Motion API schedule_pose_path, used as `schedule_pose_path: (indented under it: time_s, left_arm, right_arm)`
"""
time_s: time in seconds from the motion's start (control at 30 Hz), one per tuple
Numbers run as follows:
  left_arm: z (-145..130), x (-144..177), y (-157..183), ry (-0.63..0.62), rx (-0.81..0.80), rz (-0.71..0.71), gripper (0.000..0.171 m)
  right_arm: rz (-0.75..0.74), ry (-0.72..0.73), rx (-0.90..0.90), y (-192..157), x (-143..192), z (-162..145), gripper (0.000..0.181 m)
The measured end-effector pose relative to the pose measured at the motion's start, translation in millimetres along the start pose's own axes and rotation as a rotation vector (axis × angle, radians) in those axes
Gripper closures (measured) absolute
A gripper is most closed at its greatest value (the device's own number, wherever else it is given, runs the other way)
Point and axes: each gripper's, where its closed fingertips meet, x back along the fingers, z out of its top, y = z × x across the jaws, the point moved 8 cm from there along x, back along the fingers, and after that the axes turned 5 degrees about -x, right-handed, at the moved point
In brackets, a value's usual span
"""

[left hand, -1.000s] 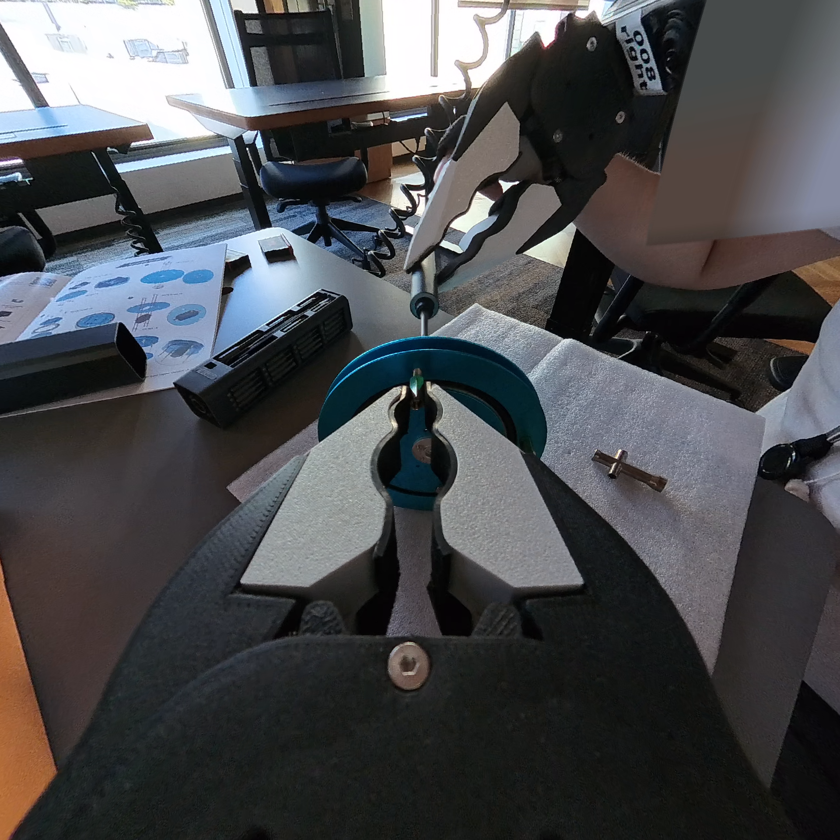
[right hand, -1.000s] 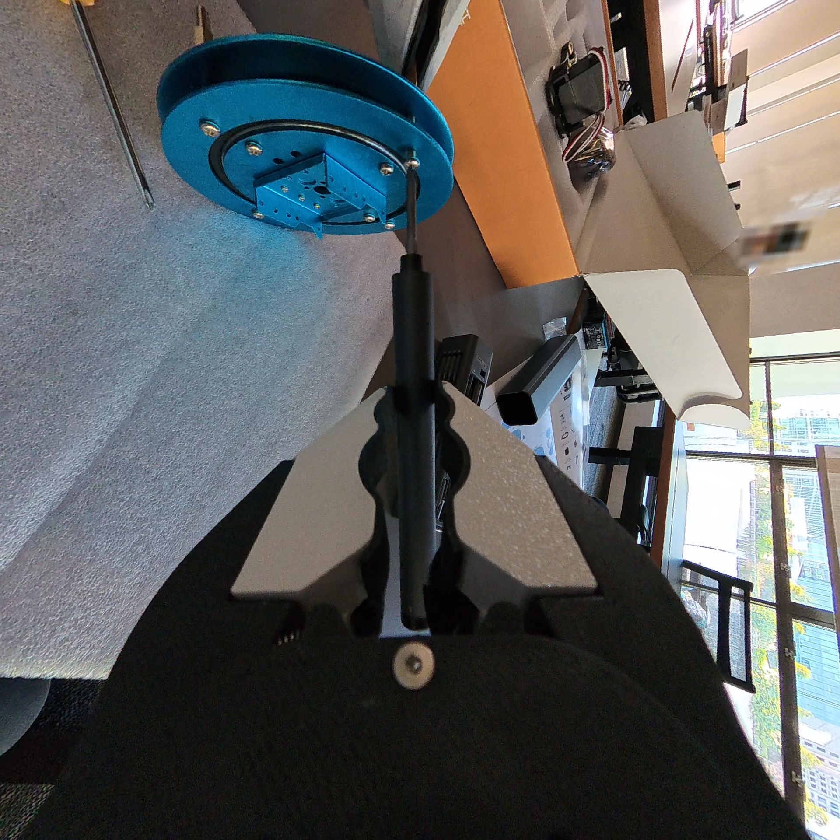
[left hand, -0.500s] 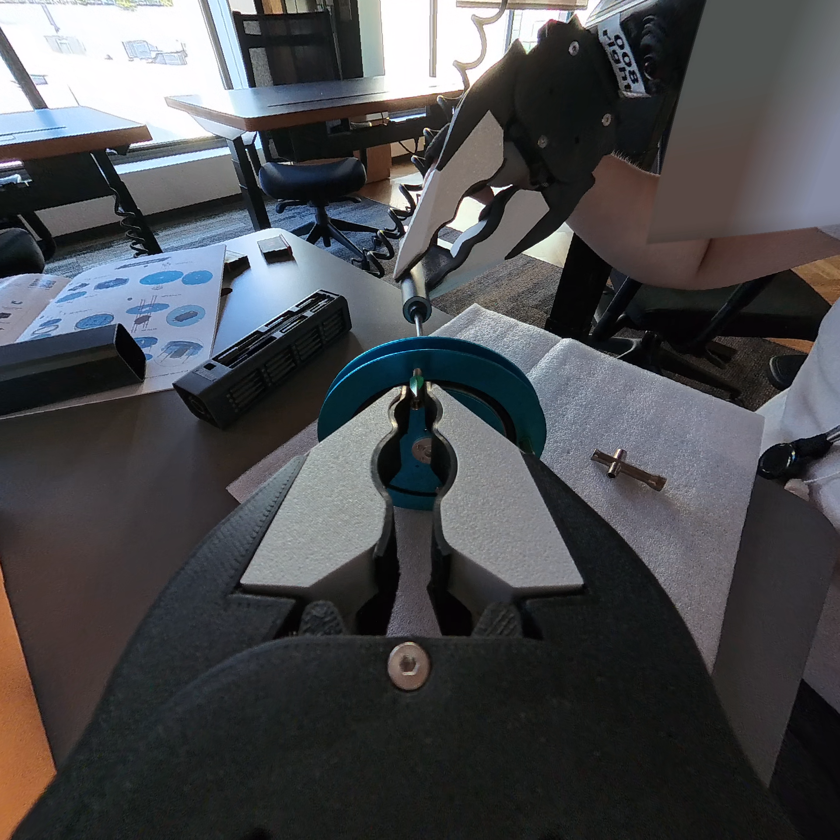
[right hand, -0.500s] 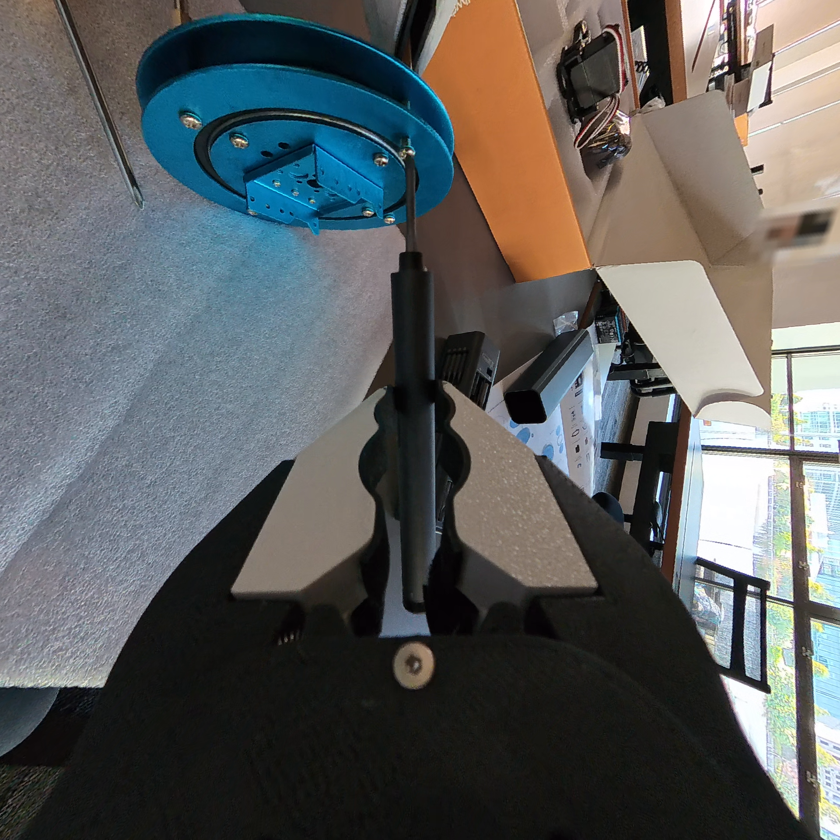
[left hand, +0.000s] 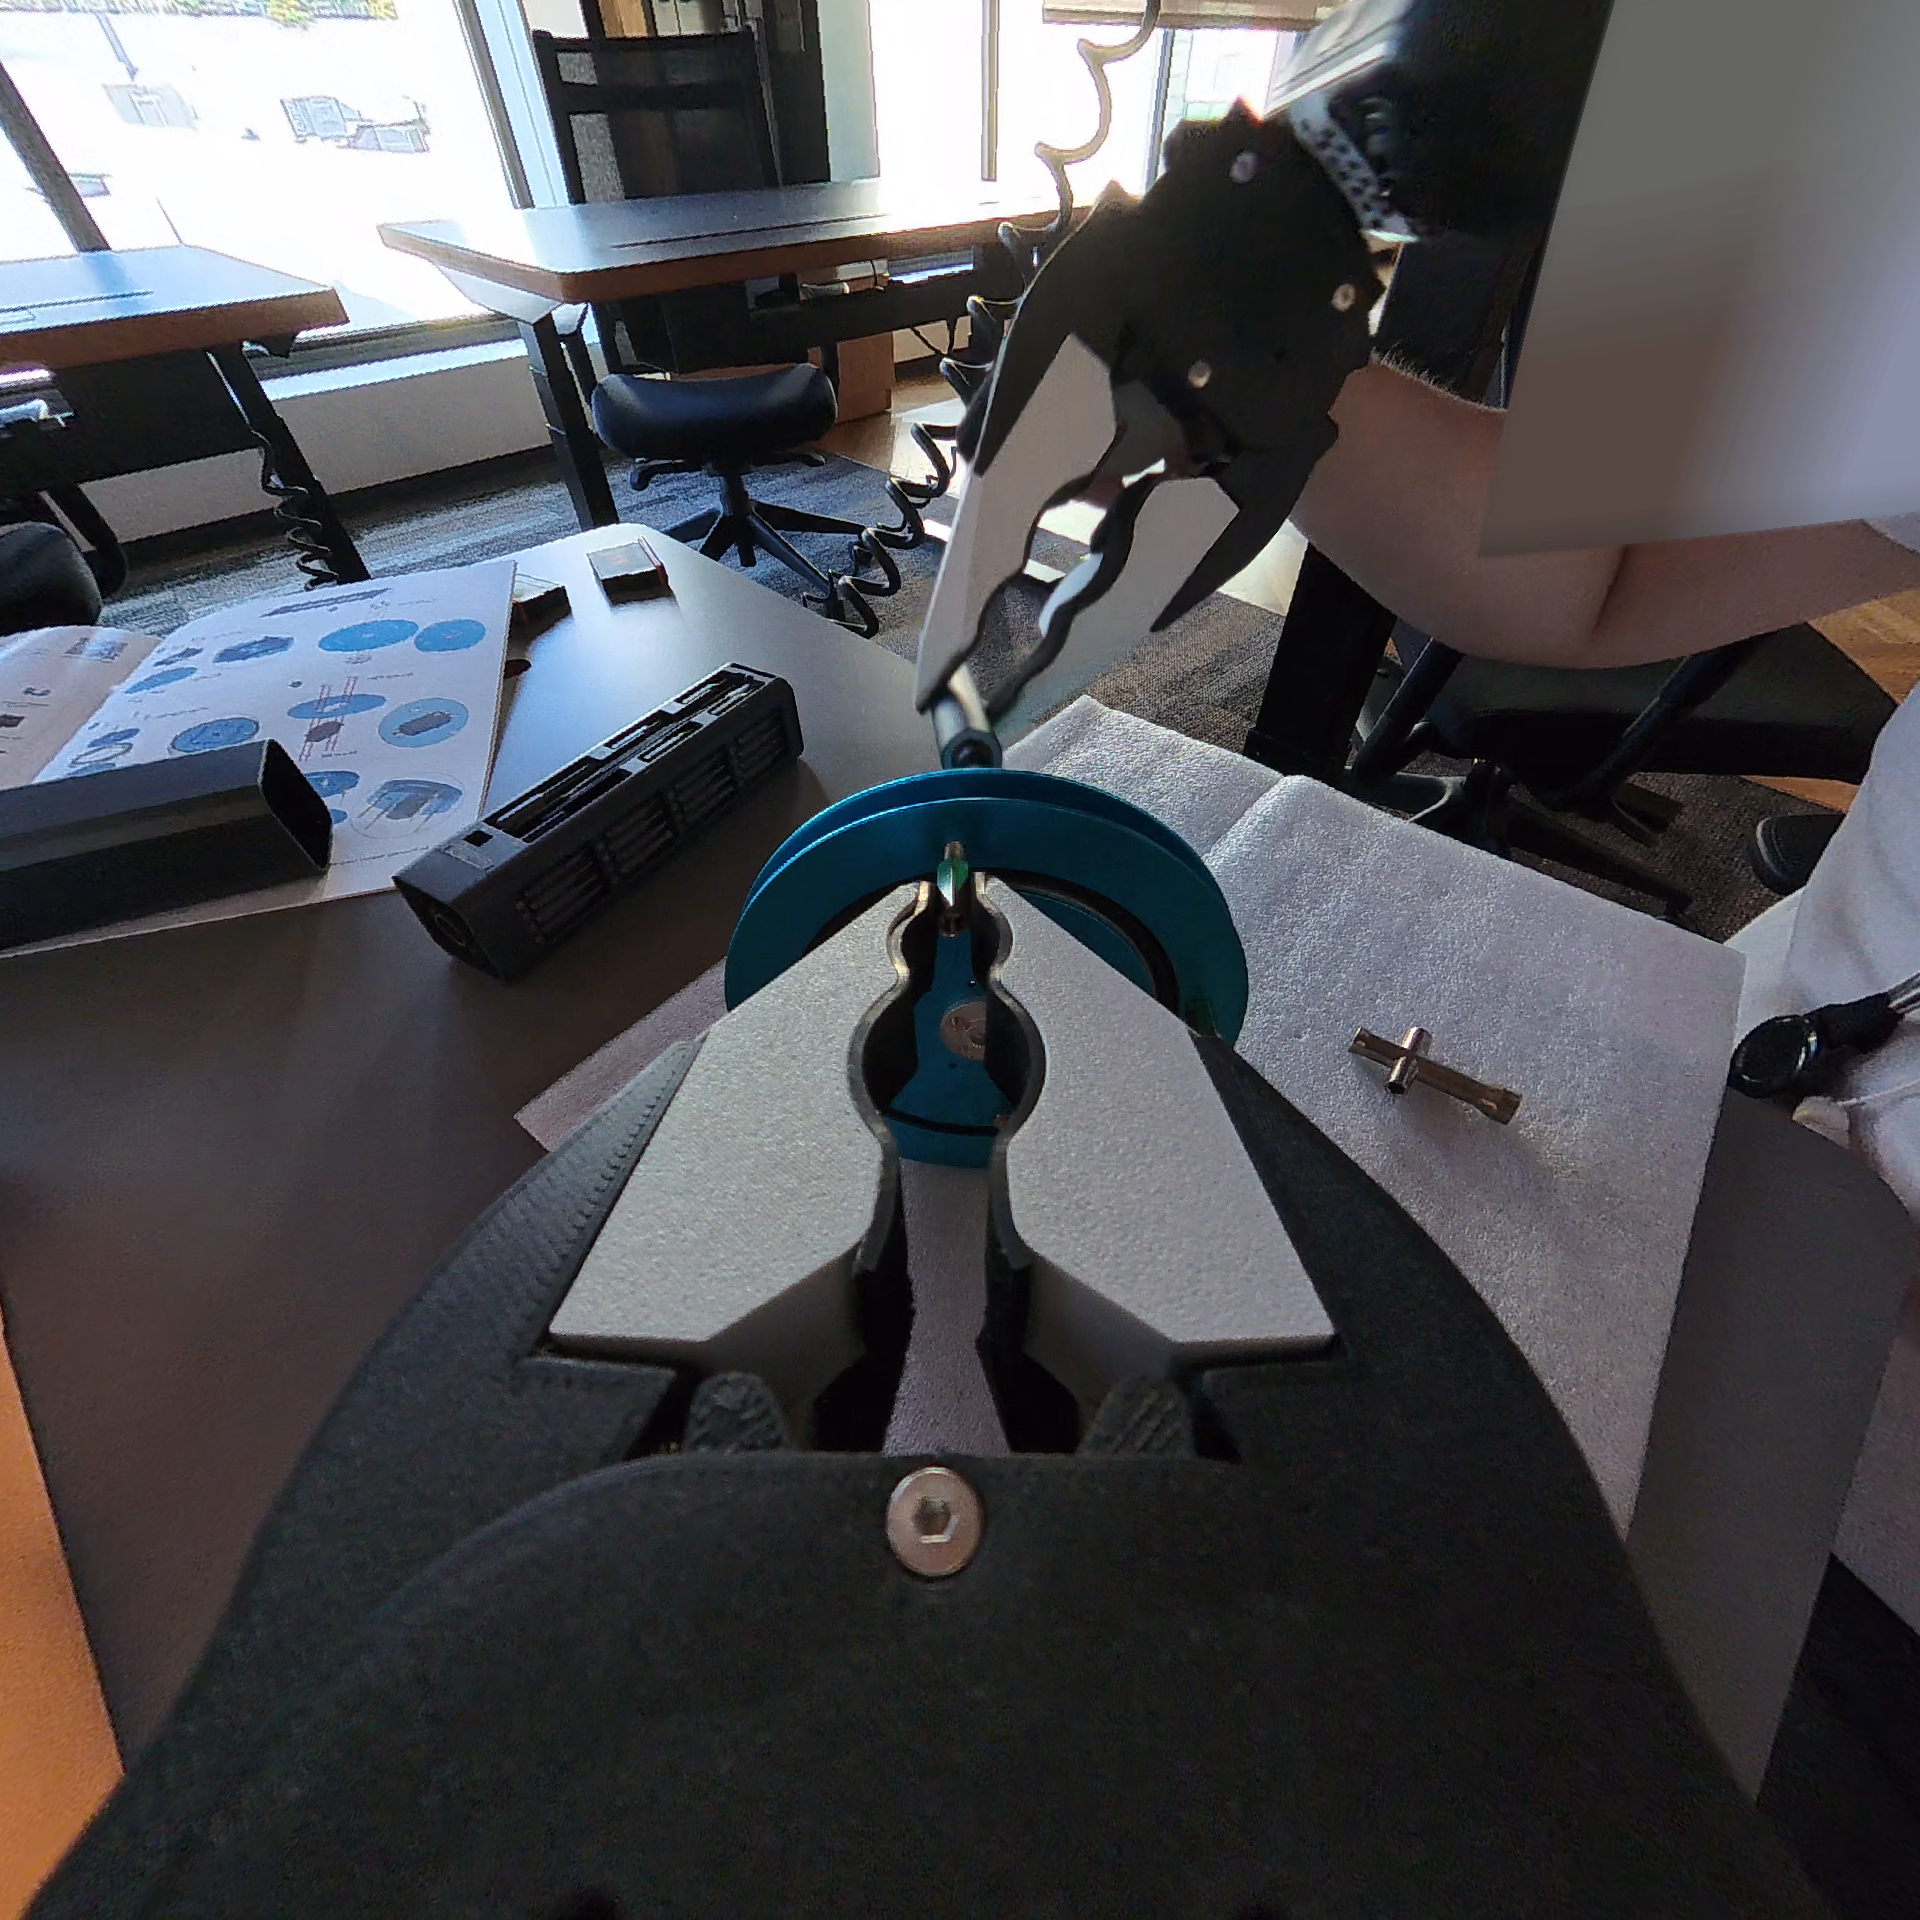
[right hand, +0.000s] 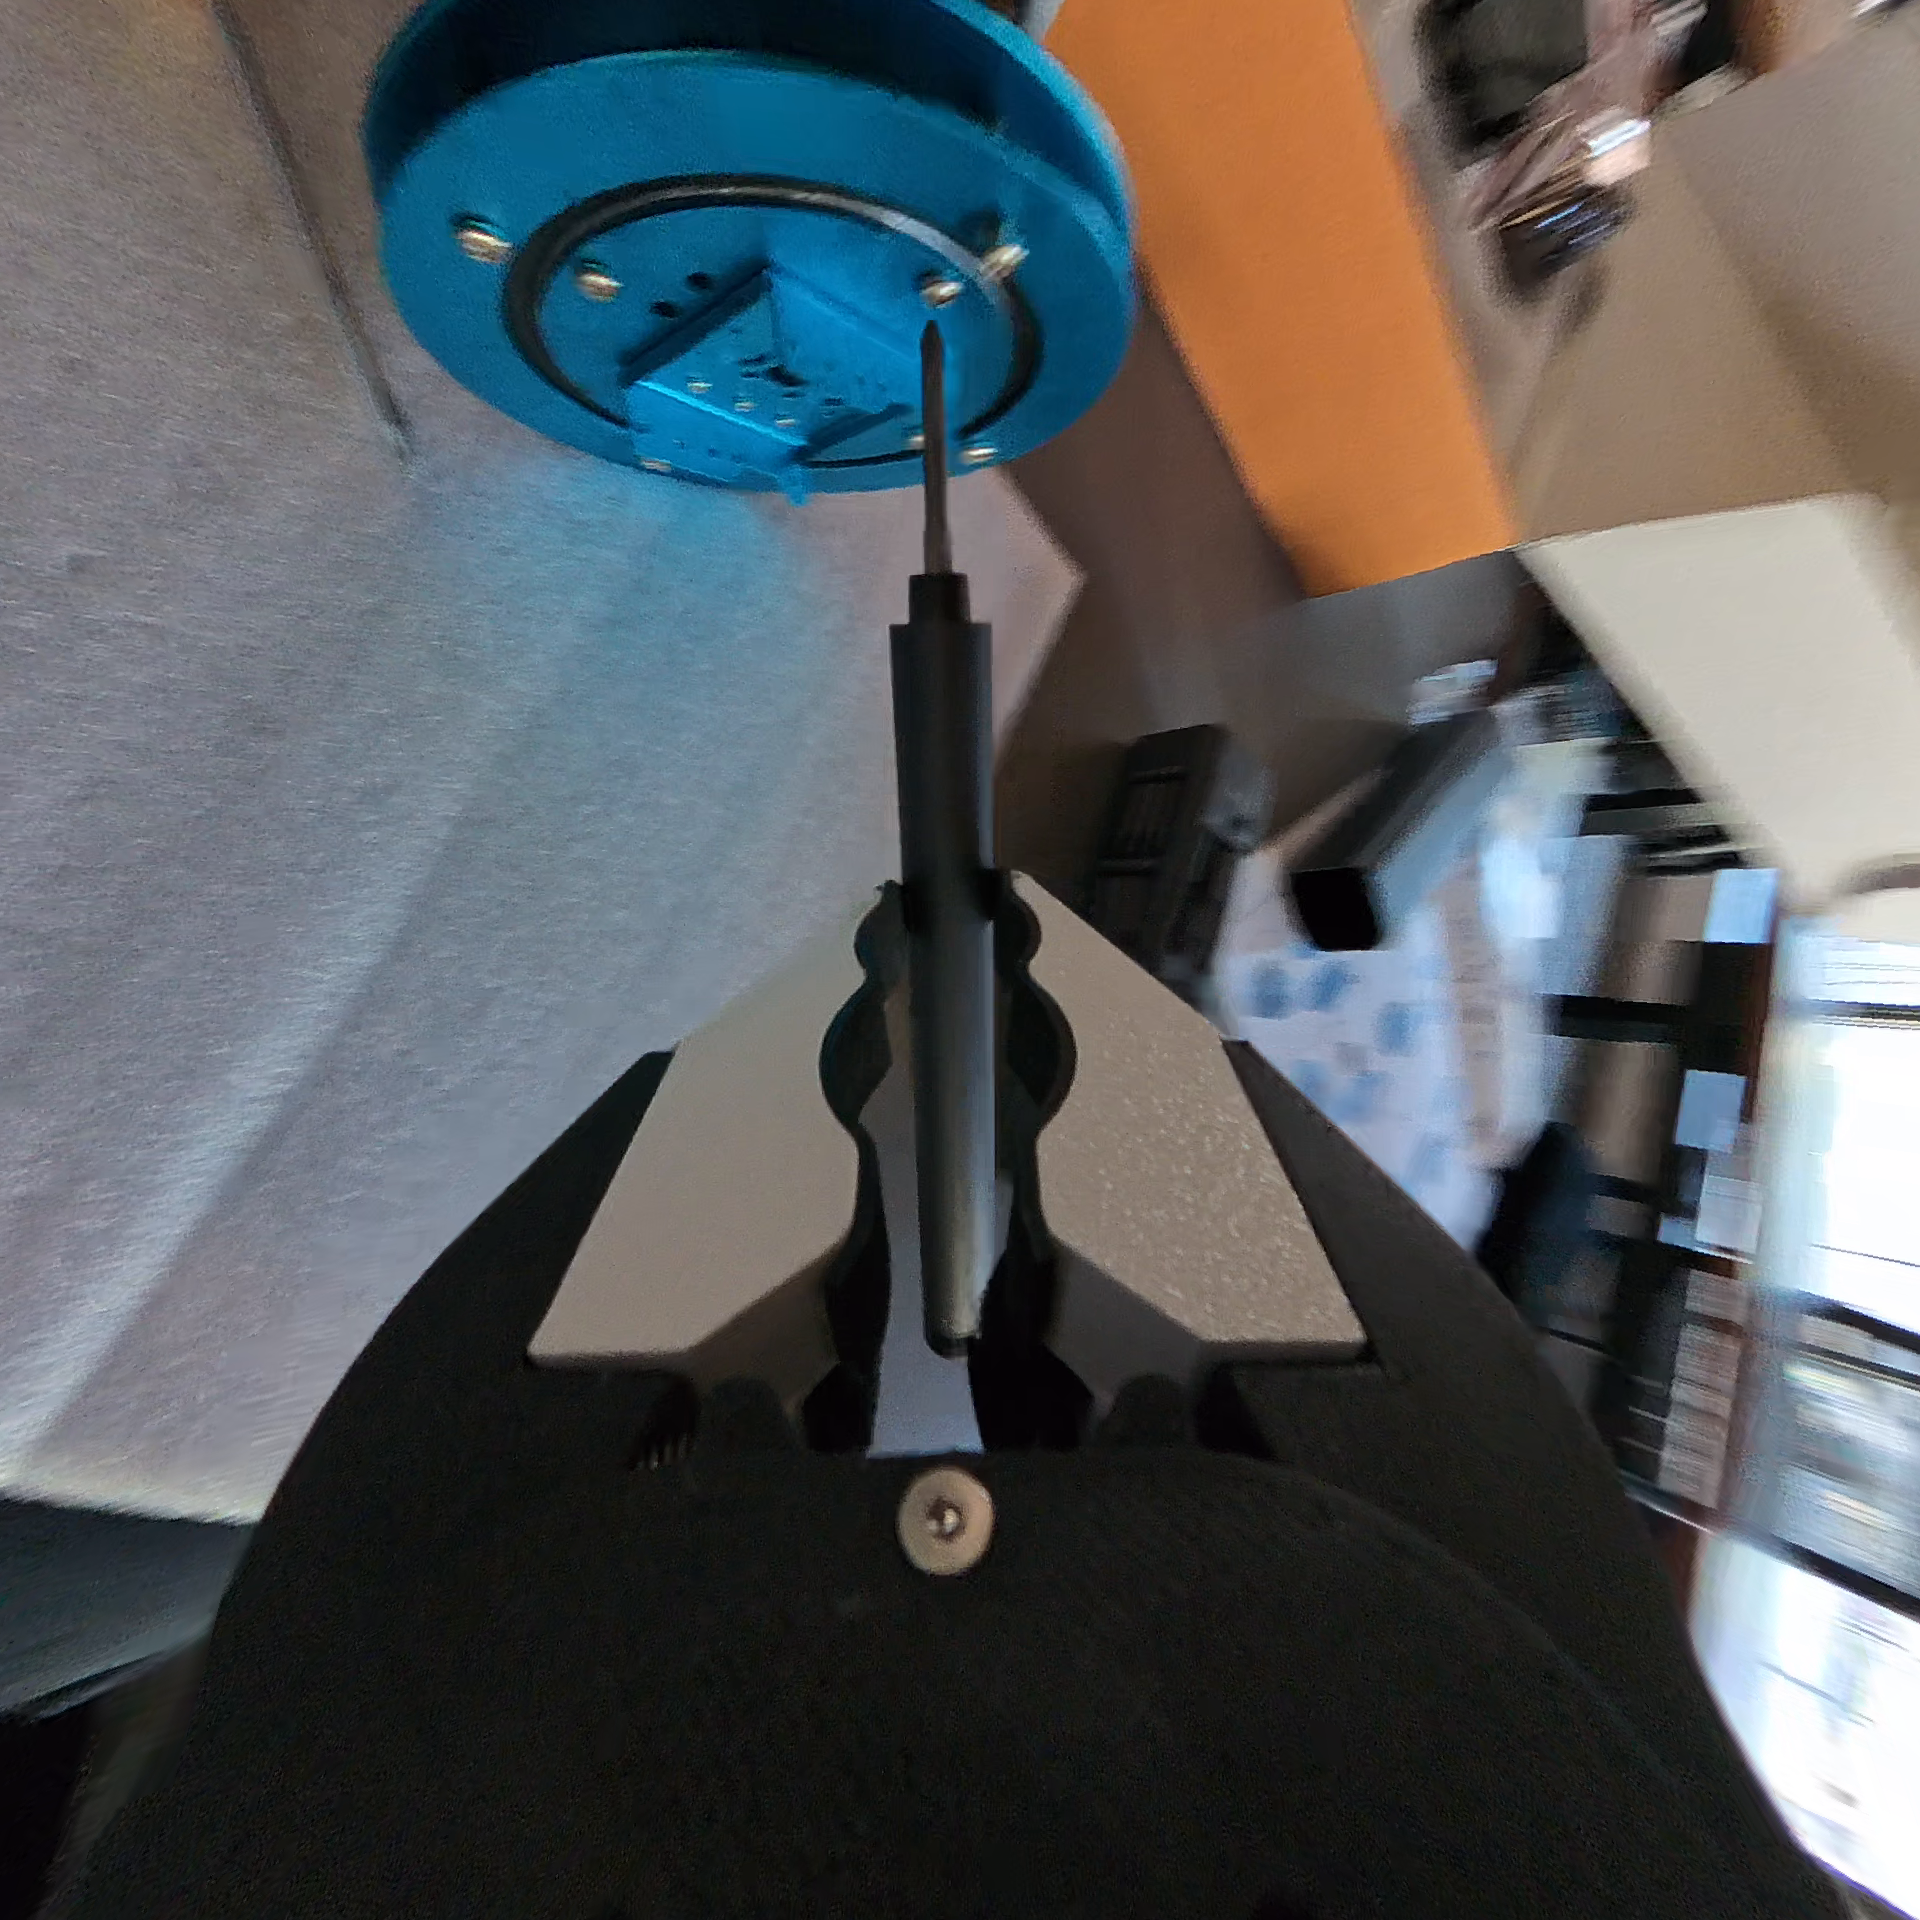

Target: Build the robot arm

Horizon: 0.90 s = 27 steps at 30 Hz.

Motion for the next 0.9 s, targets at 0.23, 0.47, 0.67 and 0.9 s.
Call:
schedule_pose_path:
  time_s: [0.23,0.47,0.67,0.9]
  left_arm:
    - [1,0,1,-0.003,-0.003,-0.002,0.168]
    - [1,-1,1,-0.003,-0.001,-0.002,0.168]
    - [1,-1,0,-0.002,0.001,-0.005,0.168]
    - [1,-1,0,0.000,0.001,-0.006,0.168]
  right_arm:
    - [0.390,0.003,-0.258,-13,-26,-26,0.165]
    - [0.551,0.033,-0.309,-19,-45,-38,0.165]
    - [0.571,0.194,-0.312,-19,-45,-51,0.164]
    - [0.655,0.206,-0.416,-16,-45,-53,0.162]
